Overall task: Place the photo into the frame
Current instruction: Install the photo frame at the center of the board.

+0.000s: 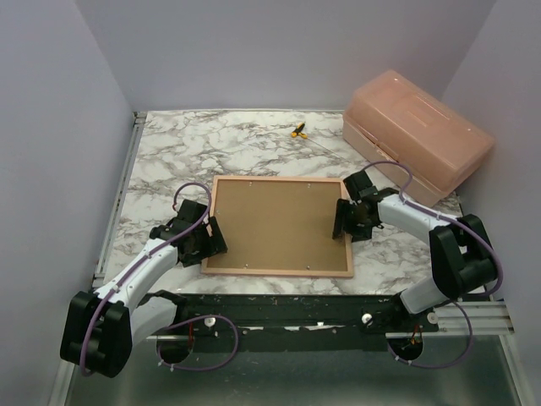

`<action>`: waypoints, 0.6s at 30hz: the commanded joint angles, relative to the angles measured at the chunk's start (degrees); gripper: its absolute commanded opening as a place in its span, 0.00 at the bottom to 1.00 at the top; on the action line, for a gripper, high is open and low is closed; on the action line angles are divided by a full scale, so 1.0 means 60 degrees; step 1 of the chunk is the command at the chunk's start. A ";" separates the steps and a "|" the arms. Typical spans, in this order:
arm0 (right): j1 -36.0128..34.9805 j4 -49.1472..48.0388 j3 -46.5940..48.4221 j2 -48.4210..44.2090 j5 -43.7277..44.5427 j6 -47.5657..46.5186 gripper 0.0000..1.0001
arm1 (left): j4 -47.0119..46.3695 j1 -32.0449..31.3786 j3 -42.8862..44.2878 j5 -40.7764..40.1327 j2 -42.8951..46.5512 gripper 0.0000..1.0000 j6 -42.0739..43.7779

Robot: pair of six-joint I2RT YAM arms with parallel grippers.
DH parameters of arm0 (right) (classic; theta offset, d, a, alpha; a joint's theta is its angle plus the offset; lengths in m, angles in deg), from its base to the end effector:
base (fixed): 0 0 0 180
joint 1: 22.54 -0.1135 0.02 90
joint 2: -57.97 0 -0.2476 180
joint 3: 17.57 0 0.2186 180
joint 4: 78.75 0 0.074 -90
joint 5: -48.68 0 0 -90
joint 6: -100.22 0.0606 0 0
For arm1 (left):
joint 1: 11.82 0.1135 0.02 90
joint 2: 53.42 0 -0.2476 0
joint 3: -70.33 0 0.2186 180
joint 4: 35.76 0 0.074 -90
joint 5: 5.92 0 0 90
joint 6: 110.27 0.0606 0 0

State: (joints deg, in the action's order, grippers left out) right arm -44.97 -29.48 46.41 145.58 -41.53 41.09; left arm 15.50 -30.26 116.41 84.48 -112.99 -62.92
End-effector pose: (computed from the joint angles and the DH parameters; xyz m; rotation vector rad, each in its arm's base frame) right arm 0.2306 0.0954 0.1446 0.2104 2.8621 0.1982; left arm 0.1560 -0.0525 0.1543 -0.5741 2.6870 -0.3210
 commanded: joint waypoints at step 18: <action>-0.0116 0.0839 0.0142 -0.0280 0.1459 0.0142 0.00 | -0.0163 0.0055 0.0142 -0.0082 0.0001 0.83 0.0166</action>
State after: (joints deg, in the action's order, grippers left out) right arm -45.37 -27.10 47.48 144.64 -40.09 40.20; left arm 14.98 -29.98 116.41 84.07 -113.23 -62.09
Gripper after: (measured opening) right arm 0.089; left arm 0.829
